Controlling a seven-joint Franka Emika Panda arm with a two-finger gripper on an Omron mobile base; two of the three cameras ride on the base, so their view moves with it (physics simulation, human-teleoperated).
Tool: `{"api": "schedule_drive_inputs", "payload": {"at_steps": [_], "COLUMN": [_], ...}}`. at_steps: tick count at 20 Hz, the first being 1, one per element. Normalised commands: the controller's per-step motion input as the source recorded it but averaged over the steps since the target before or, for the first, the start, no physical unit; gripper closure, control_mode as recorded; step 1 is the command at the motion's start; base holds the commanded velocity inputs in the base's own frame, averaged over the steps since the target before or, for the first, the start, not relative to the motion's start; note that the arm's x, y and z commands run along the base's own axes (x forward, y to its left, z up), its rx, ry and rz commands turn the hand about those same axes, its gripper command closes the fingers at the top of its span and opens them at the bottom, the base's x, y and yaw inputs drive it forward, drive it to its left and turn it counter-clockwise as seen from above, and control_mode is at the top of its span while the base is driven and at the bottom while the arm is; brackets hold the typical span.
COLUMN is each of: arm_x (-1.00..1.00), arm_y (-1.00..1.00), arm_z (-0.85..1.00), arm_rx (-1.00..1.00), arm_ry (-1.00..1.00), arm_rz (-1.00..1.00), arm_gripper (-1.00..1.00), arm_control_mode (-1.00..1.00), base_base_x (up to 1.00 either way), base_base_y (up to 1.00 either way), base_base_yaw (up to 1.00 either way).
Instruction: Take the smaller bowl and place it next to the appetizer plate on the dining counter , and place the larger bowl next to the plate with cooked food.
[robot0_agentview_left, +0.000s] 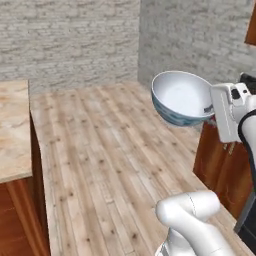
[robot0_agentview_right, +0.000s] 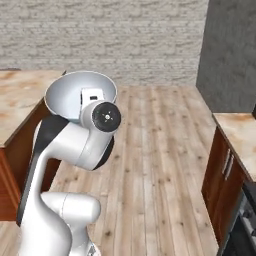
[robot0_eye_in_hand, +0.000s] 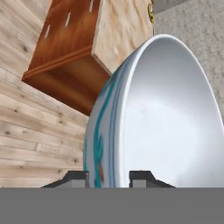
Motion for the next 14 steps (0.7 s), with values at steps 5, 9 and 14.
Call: {"api": "schedule_drive_inputs", "payload": {"at_steps": [5, 9, 14], "arm_x": [0.00, 0.00, 0.00], "arm_y": [0.00, 0.00, 0.00], "arm_z": [0.00, 0.00, 0.00], "arm_rx": [0.00, 0.00, 0.00], "arm_ry": [0.00, 0.00, 0.00], "arm_rz": [0.00, 0.00, 0.00], "arm_gripper": [1.00, 1.00, 1.00], "arm_control_mode": [1.00, 1.00, 1.00], "base_base_x": [1.00, 1.00, 1.00], "base_base_y": [0.52, 0.47, 0.15], "base_base_yaw": [0.17, 0.18, 0.15]}}
